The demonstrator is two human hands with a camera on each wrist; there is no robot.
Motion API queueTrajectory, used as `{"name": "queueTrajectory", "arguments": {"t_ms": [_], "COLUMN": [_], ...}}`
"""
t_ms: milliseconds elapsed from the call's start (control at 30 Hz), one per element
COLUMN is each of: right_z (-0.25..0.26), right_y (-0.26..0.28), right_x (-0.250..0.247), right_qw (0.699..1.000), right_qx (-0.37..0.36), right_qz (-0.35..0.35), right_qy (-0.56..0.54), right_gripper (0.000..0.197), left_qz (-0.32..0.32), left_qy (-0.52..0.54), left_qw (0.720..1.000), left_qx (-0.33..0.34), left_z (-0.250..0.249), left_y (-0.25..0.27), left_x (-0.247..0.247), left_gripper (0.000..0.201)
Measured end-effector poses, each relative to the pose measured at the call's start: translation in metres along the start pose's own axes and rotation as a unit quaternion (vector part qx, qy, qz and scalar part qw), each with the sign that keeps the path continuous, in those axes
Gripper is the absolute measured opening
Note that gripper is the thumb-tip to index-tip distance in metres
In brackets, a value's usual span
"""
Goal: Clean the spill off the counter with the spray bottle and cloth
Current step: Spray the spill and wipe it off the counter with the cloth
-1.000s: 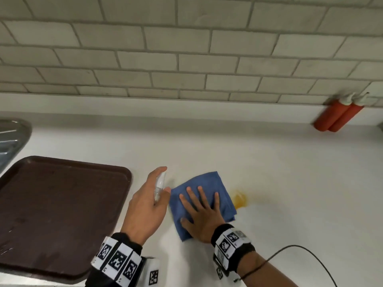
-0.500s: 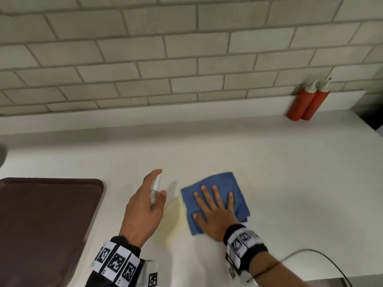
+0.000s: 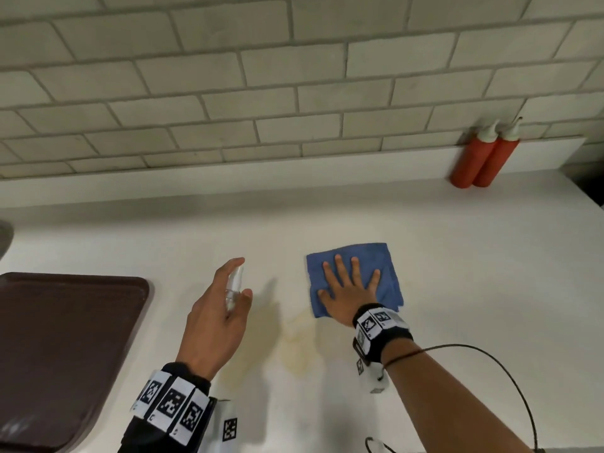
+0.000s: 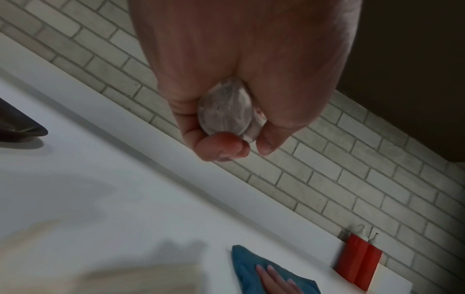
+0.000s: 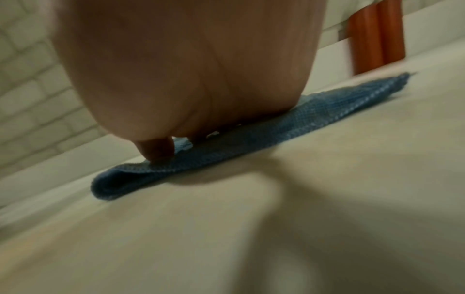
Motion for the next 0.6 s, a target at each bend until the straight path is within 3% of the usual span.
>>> {"name": "queueTrajectory", "arguments": {"t_ms": [100,167,300,500,600], "right_z": [0.026,0.027,-0.004,-0.021,-0.011], "right_y": [0.040,0.073,0.111,0.079,0.042], "right_x": [0.036,0.062,0.086,0.051,0.028], "right_qw": [0.997,0.991,0.990,0.999,0.999], "right_qx": [-0.077,-0.111,-0.095,-0.012,0.017], "right_qz": [-0.005,-0.048,-0.090,-0.042,-0.028], "right_qy": [0.022,0.049,0.052,-0.003,-0.016], "right_gripper": [0.077,0.070,0.064,0.081,0.075], "left_qz": [0.005,0.005,0.007,0.033,0.027], "left_qy": [-0.014,-0.031,-0.071,-0.049,-0.054], "left_qw": [1.000,1.000,0.997,0.998,0.998], "left_qx": [0.000,-0.001,-0.012,-0.033,-0.034], "left_z": [0.003,0.009,0.032,0.059,0.067], "left_y": [-0.005,-0.004,0.018,0.044,0.045], "left_x": [0.001,0.000,-0.001,-0.006,-0.011], "left_gripper": [0.049,0.049,0.033,0.032,0.028]}}
Point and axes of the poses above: each hand's wrist, its own y-axis away from the middle knuckle, its own x-axis out of the palm, z = x × y, the point moved 1 cm from there along -y, towards the middle knuckle
